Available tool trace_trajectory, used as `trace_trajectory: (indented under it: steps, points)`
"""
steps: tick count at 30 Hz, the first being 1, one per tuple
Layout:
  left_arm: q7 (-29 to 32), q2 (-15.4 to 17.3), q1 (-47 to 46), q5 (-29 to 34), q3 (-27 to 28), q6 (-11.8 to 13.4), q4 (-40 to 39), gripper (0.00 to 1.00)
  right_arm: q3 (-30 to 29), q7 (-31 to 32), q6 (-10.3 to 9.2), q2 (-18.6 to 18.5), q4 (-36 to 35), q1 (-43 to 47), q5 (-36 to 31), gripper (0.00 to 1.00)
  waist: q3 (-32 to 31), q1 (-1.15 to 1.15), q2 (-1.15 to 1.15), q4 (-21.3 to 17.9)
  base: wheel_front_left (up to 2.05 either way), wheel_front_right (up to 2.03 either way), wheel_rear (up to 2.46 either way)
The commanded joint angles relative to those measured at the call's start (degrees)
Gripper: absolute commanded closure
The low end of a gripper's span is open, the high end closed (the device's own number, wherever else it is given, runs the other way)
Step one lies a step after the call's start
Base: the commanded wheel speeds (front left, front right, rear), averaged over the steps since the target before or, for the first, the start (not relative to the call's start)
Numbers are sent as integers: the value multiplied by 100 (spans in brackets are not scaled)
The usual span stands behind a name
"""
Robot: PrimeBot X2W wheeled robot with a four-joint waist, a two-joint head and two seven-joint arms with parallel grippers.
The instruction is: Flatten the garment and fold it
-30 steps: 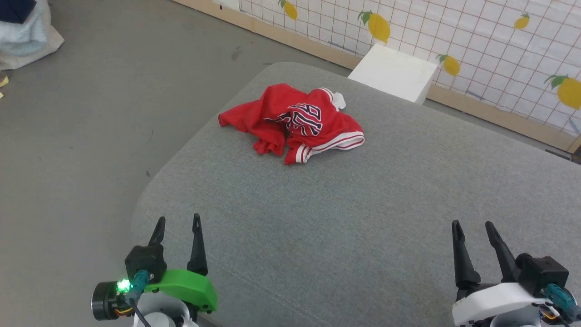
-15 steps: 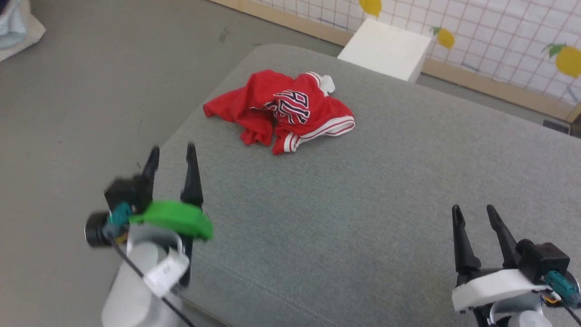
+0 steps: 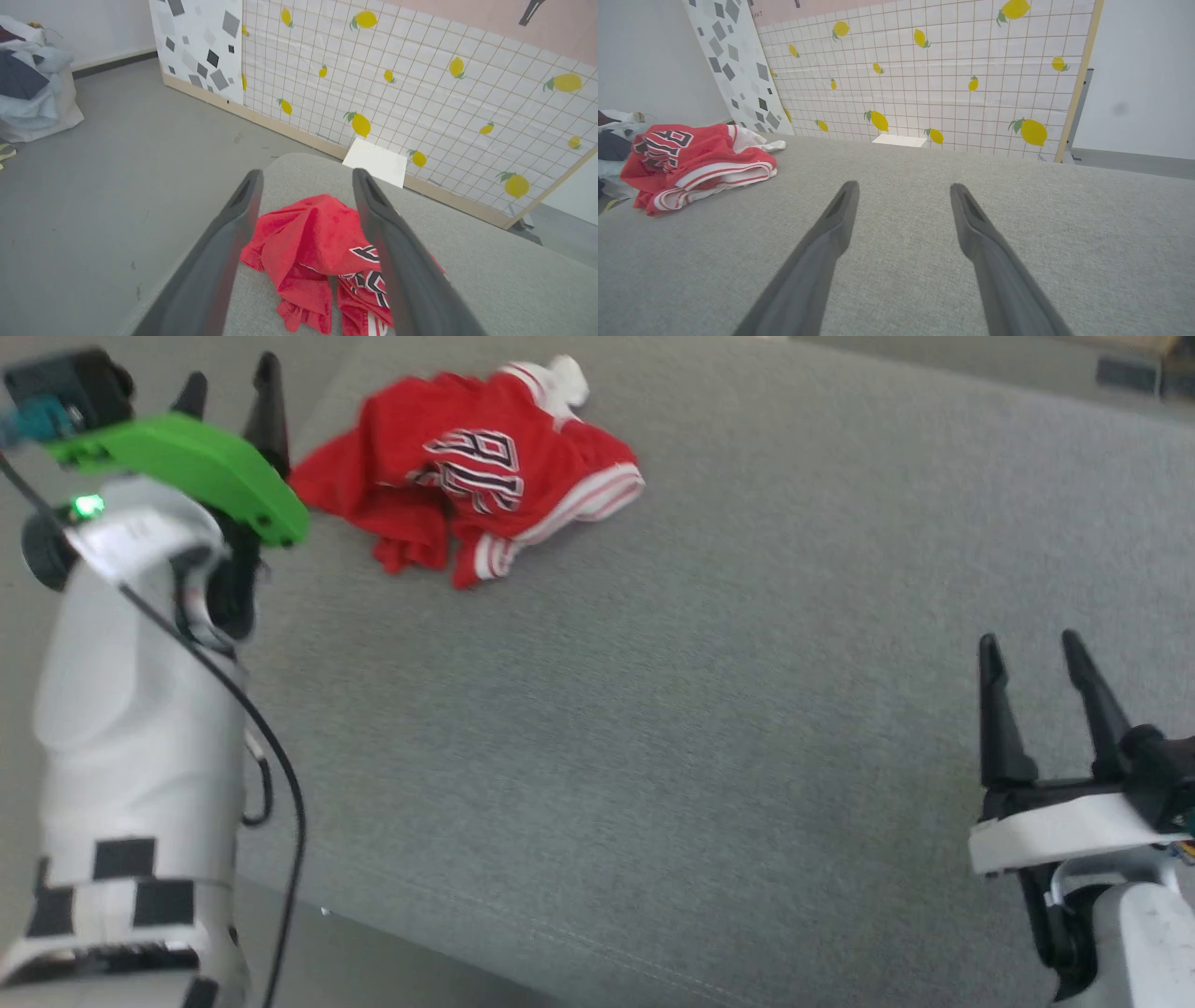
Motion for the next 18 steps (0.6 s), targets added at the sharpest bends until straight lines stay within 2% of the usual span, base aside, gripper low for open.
trace_trajectory:
  steps: [1,8,13,18]
  points:
    - [260,66,-207,-92,37,30,115,0,-49,8,-9,-45,-69,-95,-19,0,938,-1,0,-803,0,0,0]
    - [2028,298,-1000,-331,62,386,600,0,-279,20,-9,-141,-299,-121,62,0,1529,-1,0,-1188,0,0,0]
    - [3099,389,-1270,-208,-136,777,734,0,-371,23,-9,-215,-456,-112,105,0,1825,-1,0,-1264,0,0,0]
    - [4126,351,-1317,-182,-321,1054,679,0,-439,25,-9,-249,-581,-111,119,0,2022,-1,0,-1248,0,0,0]
